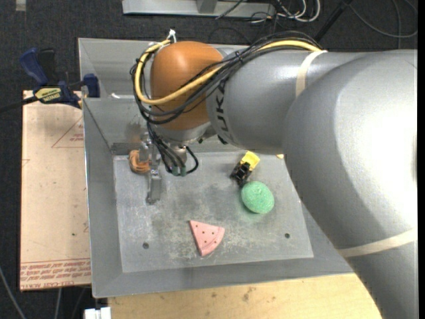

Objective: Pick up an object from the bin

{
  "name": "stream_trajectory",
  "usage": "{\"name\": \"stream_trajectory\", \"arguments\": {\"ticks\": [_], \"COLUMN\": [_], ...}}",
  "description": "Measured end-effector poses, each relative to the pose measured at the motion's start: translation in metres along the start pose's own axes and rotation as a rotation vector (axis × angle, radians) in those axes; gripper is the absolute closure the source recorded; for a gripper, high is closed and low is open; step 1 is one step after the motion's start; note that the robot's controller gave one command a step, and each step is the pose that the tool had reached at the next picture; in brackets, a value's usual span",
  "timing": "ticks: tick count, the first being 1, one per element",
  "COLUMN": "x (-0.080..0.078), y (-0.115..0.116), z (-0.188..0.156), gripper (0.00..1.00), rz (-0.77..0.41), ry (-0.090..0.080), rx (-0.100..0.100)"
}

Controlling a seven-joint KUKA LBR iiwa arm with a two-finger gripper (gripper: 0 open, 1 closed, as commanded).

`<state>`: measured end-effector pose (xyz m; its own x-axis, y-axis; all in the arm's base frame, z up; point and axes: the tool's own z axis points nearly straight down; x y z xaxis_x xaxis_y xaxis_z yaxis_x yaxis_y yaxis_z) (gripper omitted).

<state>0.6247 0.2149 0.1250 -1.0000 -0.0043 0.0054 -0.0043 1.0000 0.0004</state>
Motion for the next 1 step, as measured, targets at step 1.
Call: {"name": "stream_trajectory", "arguments": {"ticks": [1], "x": [-0.0014], "y": [-0.0008], "z": [-0.0051], "gripper": [0.0], "rz": [0.003], "ry": [-0.006], "rx": [-0.001]}}
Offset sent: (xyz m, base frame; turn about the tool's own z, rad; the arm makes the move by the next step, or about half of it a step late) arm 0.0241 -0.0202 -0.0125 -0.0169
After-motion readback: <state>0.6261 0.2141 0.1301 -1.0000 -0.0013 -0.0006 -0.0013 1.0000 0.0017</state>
